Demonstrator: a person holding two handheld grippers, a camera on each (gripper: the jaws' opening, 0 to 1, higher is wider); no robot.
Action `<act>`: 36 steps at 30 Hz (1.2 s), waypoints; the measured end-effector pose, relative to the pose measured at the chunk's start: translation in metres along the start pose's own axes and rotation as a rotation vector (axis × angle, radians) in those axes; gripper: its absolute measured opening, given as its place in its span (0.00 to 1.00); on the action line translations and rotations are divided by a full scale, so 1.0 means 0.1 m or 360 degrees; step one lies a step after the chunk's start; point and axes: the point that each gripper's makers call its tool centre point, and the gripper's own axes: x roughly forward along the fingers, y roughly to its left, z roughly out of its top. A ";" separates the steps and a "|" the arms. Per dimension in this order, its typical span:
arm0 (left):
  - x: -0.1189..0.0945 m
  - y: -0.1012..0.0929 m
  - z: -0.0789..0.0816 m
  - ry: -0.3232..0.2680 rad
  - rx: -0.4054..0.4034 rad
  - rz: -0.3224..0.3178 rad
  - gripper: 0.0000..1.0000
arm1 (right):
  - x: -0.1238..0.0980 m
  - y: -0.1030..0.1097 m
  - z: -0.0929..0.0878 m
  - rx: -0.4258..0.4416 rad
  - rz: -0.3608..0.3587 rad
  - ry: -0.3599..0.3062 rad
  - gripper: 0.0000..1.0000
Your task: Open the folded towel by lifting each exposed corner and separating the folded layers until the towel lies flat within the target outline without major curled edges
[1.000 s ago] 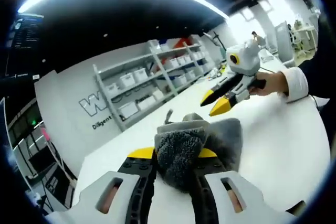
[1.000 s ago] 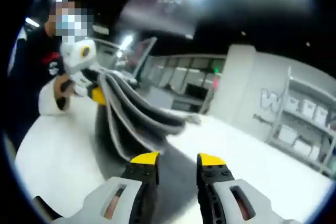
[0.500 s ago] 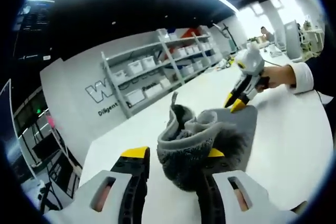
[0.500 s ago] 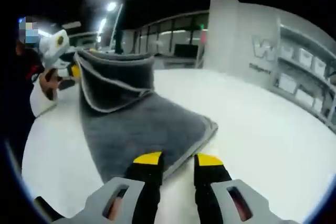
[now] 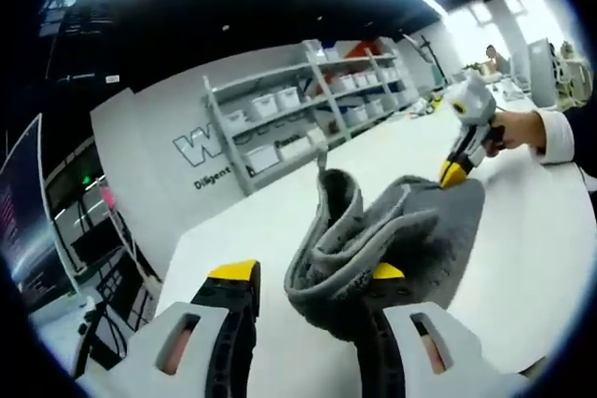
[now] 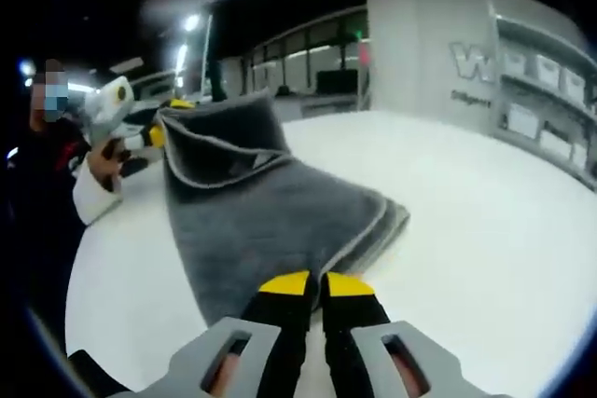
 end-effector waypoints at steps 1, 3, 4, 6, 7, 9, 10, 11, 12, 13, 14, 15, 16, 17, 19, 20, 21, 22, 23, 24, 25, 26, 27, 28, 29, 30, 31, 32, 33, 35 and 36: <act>0.00 0.01 -0.01 0.0003 -0.0005 0.0002 0.34 | 0.00 -0.03 0.02 0.0015 0.0013 0.0004 0.00; 0.00 0.02 -0.04 0.0025 -0.0003 0.0001 0.30 | -0.02 -0.01 0.02 0.0022 0.0030 0.0006 0.00; 0.00 0.03 -0.07 0.0050 -0.0010 0.0006 0.29 | -0.03 0.00 0.02 0.0030 0.0039 0.0014 0.00; 0.02 0.05 -0.11 0.0085 -0.0017 0.0015 0.28 | -0.04 0.01 0.02 0.0037 0.0045 0.0016 0.00; 0.02 0.05 -0.14 0.0109 -0.0023 0.0016 0.27 | -0.05 0.02 0.02 0.0037 0.0047 0.0017 0.00; 0.03 0.06 -0.16 0.0126 -0.0036 0.0009 0.25 | -0.06 0.03 0.02 0.0030 0.0052 0.0028 0.00; 0.02 0.06 -0.17 0.0129 -0.0039 0.0007 0.24 | -0.06 0.03 0.02 0.0028 0.0052 0.0029 0.00; 0.02 0.07 -0.19 0.0140 -0.0049 0.0008 0.24 | -0.05 0.00 0.03 0.0023 0.0057 0.0037 0.00; 0.02 0.08 -0.20 0.0151 -0.0055 0.0014 0.24 | -0.06 -0.01 0.03 0.0020 0.0058 0.0040 0.00; 0.02 0.09 -0.22 0.0164 -0.0060 0.0020 0.24 | -0.06 -0.01 0.03 0.0020 0.0059 0.0041 0.00; 0.02 0.11 -0.24 0.0175 -0.0064 0.0022 0.24 | -0.06 -0.01 0.02 0.0021 0.0062 0.0044 0.00; 0.02 0.11 -0.26 0.0185 -0.0068 0.0021 0.24 | -0.06 -0.01 0.02 0.0021 0.0065 0.0046 0.00; 0.02 0.11 -0.28 0.0197 -0.0076 0.0019 0.24 | -0.06 -0.01 0.02 0.0019 0.0066 0.0045 0.00; 0.02 0.12 -0.30 0.0208 -0.0082 0.0021 0.24 | -0.06 -0.02 0.03 0.0019 0.0068 0.0045 0.00; 0.02 0.13 -0.34 0.0238 -0.0086 0.0028 0.24 | -0.06 -0.03 0.03 0.0026 0.0073 0.0042 0.00; 0.01 0.13 -0.35 0.0242 -0.0086 0.0029 0.24 | -0.06 -0.03 0.03 0.0022 0.0075 0.0039 0.00; 0.01 0.13 -0.37 0.0249 -0.0085 0.0028 0.24 | -0.06 -0.03 0.03 0.0018 0.0076 0.0036 0.00; 0.01 0.13 -0.37 0.0245 -0.0082 0.0026 0.22 | -0.06 -0.04 0.04 -0.0001 0.0071 0.0030 0.00; 0.01 0.12 -0.36 0.0234 -0.0084 0.0021 0.20 | -0.06 -0.05 0.04 -0.0007 0.0067 0.0030 0.00; 0.01 0.12 -0.35 0.0230 -0.0085 0.0020 0.19 | -0.06 -0.05 0.04 -0.0009 0.0069 0.0033 0.00; 0.01 0.11 -0.35 0.0232 -0.0085 0.0018 0.18 | -0.06 -0.05 0.04 -0.0013 0.0071 0.0033 0.00; 0.02 0.11 -0.37 0.0240 -0.0090 0.0015 0.16 | -0.06 -0.06 0.04 -0.0017 0.0072 0.0031 0.00; 0.02 0.10 -0.37 0.0244 -0.0090 0.0012 0.16 | -0.06 -0.07 0.04 -0.0012 0.0077 0.0032 0.00; 0.02 0.12 -0.38 0.0247 -0.0109 0.0024 0.16 | -0.06 -0.07 0.04 -0.0009 0.0079 0.0032 0.00; 0.01 0.13 -0.39 0.0248 -0.0135 0.0028 0.16 | -0.06 -0.07 0.04 -0.0005 0.0081 0.0029 0.00; 0.01 0.12 -0.41 0.0261 -0.0158 0.0019 0.16 | -0.06 -0.07 0.04 -0.0003 0.0083 0.0028 0.00; 0.01 0.11 -0.48 0.0311 -0.0207 0.0021 0.16 | -0.07 -0.07 0.04 -0.0001 0.0084 0.0028 0.00; 0.00 0.11 -0.52 0.0341 -0.0213 0.0016 0.16 | -0.07 -0.08 0.04 -0.0001 0.0086 0.0029 0.00; 0.01 0.11 -0.55 0.0362 -0.0222 0.0014 0.16 | -0.07 -0.08 0.04 -0.0003 0.0086 0.0028 0.00; 0.01 0.09 -0.63 0.0411 -0.0245 0.0003 0.16 | -0.07 -0.08 0.04 0.0001 0.0092 0.0032 0.00; 0.01 0.09 -0.63 0.0414 -0.0244 0.0001 0.16 | -0.07 -0.08 0.03 0.0003 0.0096 0.0034 0.00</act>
